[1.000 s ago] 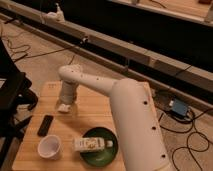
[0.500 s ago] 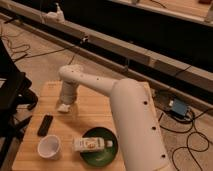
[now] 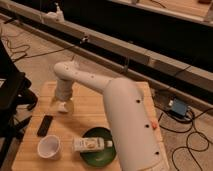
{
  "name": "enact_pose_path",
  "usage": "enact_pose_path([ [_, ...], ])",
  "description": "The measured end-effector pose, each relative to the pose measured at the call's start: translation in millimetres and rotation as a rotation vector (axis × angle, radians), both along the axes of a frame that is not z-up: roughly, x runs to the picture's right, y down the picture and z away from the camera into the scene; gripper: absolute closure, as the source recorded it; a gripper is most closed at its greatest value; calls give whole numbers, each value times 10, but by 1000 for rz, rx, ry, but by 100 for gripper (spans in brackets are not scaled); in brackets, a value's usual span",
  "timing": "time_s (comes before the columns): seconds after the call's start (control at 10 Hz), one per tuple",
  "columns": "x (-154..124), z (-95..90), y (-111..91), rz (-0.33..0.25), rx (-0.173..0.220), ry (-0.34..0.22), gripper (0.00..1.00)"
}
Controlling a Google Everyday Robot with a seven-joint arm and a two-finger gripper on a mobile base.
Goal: Place the eraser on the white sponge
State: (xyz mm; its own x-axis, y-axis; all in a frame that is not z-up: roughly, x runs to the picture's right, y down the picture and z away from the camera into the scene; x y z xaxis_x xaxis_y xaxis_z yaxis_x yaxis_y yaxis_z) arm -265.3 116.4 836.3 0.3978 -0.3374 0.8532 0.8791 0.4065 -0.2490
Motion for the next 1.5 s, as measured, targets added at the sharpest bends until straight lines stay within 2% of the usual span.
enact_pose_path([
  [0.2, -278, 26, -30, -60, 0, -57, 20],
  [0.5, -597, 109, 53, -132, -27, -128, 20],
  [1.0, -814, 216, 420, -210, -80, -145, 20],
  [1.2, -836, 246, 538, -221, -91, -146, 20],
  [1.5, -854, 248, 690, -195, -115, -158, 20],
])
